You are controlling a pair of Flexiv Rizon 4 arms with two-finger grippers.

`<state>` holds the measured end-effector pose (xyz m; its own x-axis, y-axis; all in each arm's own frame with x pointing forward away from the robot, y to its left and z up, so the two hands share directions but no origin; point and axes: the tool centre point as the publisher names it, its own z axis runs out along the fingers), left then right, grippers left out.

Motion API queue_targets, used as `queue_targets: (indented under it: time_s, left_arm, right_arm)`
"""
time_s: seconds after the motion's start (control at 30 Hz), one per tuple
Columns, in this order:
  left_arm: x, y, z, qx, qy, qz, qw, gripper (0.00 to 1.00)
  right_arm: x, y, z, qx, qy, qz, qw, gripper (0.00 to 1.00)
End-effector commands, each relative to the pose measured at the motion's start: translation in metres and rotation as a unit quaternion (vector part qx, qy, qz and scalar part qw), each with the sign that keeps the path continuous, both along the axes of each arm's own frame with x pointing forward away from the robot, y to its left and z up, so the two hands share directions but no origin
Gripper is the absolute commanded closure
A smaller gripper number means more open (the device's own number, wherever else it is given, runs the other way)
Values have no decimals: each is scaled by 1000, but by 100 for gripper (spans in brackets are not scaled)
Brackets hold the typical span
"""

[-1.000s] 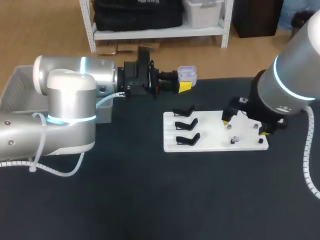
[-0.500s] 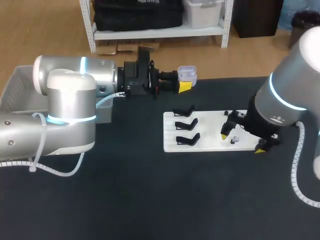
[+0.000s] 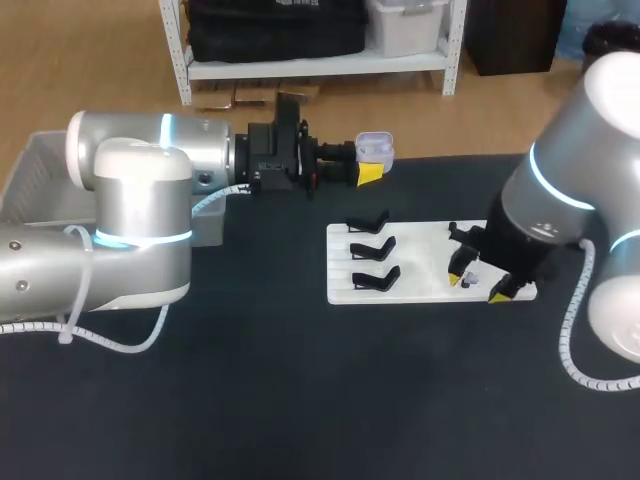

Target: Pick up each earbud case from the left stands, insert the matching earbuds, close the lid, and place the case in the box.

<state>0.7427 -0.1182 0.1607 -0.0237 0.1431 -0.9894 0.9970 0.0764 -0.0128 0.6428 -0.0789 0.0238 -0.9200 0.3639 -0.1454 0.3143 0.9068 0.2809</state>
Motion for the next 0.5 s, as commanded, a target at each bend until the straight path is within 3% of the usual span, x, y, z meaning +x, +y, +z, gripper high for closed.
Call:
queue_targets:
  time_s: [0.03, 0.5]
  left_arm:
    - [-2, 0, -2, -4, -3, 3, 1000, 100]
    - [-2, 0, -2, -4, -3, 3, 1000, 100]
  right_arm:
    - [4, 1, -1, -1, 5, 1, 1000, 54]
    - [9, 6, 0, -1, 6, 9, 1000, 67]
